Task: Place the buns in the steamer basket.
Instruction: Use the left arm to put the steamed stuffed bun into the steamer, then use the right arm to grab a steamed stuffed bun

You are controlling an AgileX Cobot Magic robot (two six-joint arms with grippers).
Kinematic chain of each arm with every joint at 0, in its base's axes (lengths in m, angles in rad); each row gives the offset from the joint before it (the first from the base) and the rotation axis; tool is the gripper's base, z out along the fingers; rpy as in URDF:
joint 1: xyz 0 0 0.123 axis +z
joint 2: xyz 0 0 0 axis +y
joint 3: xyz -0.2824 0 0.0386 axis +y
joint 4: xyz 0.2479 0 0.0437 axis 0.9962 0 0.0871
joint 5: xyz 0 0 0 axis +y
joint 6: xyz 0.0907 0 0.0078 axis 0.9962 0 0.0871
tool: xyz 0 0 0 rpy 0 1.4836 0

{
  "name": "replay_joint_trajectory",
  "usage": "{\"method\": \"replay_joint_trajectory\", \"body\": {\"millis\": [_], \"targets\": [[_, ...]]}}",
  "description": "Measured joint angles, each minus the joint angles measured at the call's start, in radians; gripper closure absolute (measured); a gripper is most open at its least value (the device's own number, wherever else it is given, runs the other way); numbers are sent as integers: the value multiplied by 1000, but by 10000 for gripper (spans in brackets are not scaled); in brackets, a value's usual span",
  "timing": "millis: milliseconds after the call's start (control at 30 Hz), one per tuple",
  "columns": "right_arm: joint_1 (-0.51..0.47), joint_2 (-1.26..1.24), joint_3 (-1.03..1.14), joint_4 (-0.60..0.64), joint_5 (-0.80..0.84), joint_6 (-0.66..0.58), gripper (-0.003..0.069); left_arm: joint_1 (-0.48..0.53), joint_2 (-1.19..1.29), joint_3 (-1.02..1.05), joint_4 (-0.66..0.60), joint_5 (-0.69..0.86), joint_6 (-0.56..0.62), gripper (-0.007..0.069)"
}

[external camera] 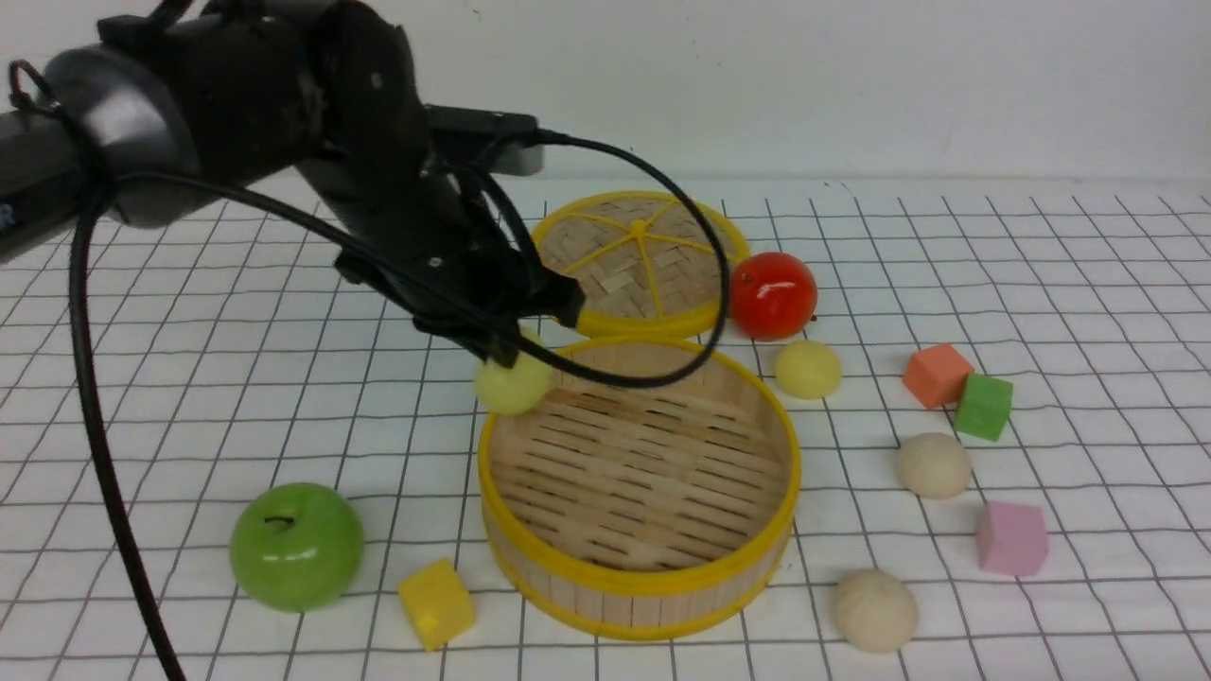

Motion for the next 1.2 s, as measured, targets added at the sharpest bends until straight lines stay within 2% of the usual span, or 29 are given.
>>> {"method": "replay_joint_trajectory", "body": {"millis": [133, 267, 333, 400, 433, 533, 600, 667, 800, 867, 900, 933, 967, 1000, 1033, 1067, 1100, 1133, 1200], "targets": [[0, 0, 0, 0, 0, 0, 420, -31, 53, 0, 13, -58, 1, 636], [0, 0, 0, 0, 0, 0, 420, -32, 128, 0, 31, -122, 1, 592], [0, 0, 0, 0, 0, 0, 420, -30, 167, 2, 44, -135, 1, 517], [0, 0, 0, 0, 0, 0, 420, -30, 177, 2, 45, -138, 1, 476], [0, 0, 0, 0, 0, 0, 420, -30, 184, 2, 45, -146, 1, 400], [0, 0, 0, 0, 0, 0, 420, -30, 180, 2, 44, -160, 1, 246], [0, 0, 0, 0, 0, 0, 420, -30, 174, 2, 44, -162, 0, 186], [0, 0, 0, 0, 0, 0, 420, -30, 146, -21, 34, -99, -28, 48], [0, 0, 0, 0, 0, 0, 420, -30, 89, -57, 16, 13, -41, -1], [0, 0, 0, 0, 0, 0, 420, -30, 22, -61, 5, 68, -50, 14], [0, 0, 0, 0, 0, 0, 420, -30, -69, -43, -5, 89, -70, 78], [0, 0, 0, 0, 0, 0, 420, -30, -81, -39, -7, 89, -73, 88], [0, 0, 0, 0, 0, 0, 420, -30, -182, 5, -20, 74, -90, 196], [0, 0, 0, 0, 0, 0, 420, -30, -252, 44, -29, 55, -95, 267], [0, 0, 0, 0, 0, 0, 420, -30, -267, 52, -31, 55, -95, 267], [0, 0, 0, 0, 0, 0, 420, -30, -398, 142, -51, 5, -96, 403], [0, 0, 0, 0, 0, 0, 420, -30, -413, 154, -54, -1, -96, 419], [0, 0, 0, 0, 0, 0, 420, -30, -545, 265, -77, -67, -88, 550], [0, 0, 0, 0, 0, 0, 420, -30, -618, 333, -92, -117, -80, 613]]}}
